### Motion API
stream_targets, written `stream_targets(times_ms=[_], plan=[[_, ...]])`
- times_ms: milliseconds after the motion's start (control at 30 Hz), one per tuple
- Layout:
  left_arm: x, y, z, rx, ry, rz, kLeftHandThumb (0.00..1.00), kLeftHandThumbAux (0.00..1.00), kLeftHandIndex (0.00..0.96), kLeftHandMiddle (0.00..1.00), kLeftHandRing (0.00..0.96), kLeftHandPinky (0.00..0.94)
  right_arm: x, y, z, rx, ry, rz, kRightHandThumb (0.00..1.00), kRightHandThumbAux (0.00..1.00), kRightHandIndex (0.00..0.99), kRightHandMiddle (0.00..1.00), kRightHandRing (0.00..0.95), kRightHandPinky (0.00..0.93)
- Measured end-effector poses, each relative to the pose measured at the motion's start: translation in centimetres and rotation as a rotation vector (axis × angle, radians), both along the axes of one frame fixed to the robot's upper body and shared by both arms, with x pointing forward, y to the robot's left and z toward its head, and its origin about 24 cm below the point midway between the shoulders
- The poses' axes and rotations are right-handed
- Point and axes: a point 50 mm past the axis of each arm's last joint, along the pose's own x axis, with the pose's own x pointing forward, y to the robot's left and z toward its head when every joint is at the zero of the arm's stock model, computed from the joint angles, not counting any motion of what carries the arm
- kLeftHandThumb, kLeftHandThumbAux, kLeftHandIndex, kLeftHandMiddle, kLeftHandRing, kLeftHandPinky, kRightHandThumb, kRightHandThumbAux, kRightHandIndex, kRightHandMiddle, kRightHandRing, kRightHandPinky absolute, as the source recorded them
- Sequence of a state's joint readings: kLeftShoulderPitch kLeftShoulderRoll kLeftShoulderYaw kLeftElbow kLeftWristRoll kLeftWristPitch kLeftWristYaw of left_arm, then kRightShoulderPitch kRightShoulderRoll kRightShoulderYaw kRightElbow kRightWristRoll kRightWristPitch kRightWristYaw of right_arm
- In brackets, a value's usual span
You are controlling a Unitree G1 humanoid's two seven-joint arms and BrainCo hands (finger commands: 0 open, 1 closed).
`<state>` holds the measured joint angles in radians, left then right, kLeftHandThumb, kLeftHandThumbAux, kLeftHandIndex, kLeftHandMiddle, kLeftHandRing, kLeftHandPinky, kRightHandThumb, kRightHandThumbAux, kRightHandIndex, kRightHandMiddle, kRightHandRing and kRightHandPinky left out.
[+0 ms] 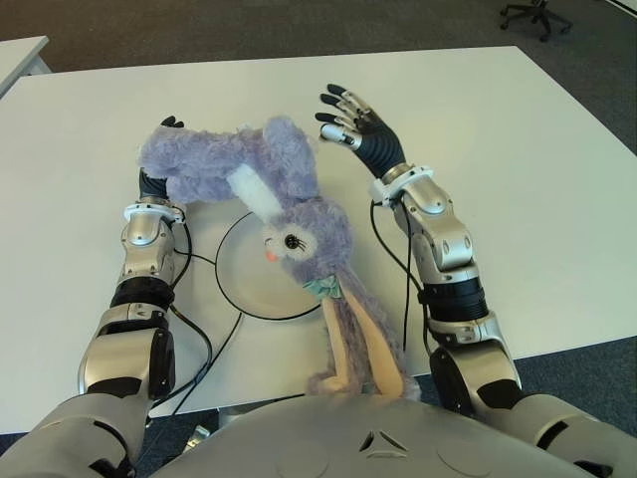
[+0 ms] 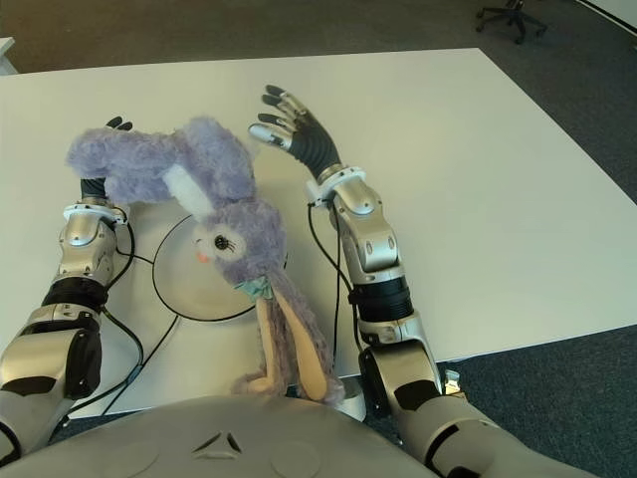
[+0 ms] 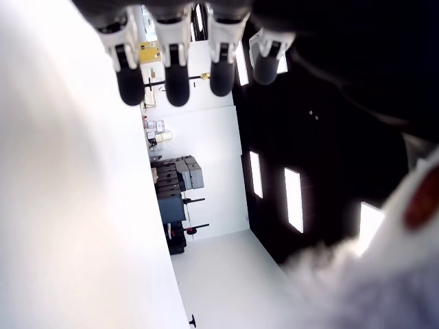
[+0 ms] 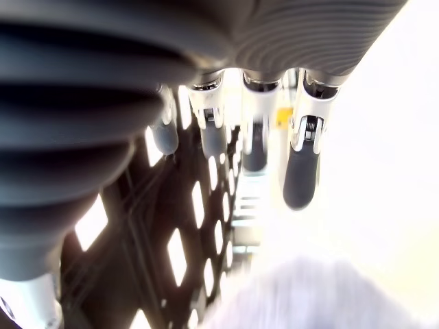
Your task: Put the doll into the plate.
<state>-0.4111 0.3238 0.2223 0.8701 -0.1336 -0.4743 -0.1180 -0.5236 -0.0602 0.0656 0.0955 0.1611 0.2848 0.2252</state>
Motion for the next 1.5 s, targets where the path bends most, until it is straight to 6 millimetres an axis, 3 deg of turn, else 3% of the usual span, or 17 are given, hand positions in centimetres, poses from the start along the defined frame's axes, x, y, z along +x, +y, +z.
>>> stream_targets(times_ms=[233, 467, 900, 1500], plan=[[-0.1, 0.1, 0.1, 0.013, -0.012, 0.0, 0.0, 0.441, 0.006, 0.11, 0.118, 0.119, 2.2, -2.0, 0.5, 0.017, -0.028, -0.086, 0.029, 0.581, 0.107, 0.099, 0.091, 0.105], [-0.2, 0.3, 0.1, 0.013, -0.011, 0.007, 0.0, 0.442, 0.02, 0.102, 0.11, 0.127, 3.1, -3.5, 1.4, 0.032, -0.098, -0.149, 0.006, 0.562, 0.077, 0.074, 0.057, 0.047], [-0.3, 0.6, 0.1, 0.01, -0.009, 0.019, 0.0, 0.445, 0.034, 0.101, 0.103, 0.12, 3.5, -3.7, 1.0, 0.047, -0.111, -0.209, 0.011, 0.565, 0.014, 0.034, 0.027, 0.036], [-0.3, 0.8, 0.0, 0.004, -0.007, 0.027, 0.0, 0.444, 0.031, 0.108, 0.113, 0.119, 4.0, -3.9, 1.4, 0.062, -0.126, -0.22, 0.039, 0.549, 0.035, 0.037, 0.034, 0.063]])
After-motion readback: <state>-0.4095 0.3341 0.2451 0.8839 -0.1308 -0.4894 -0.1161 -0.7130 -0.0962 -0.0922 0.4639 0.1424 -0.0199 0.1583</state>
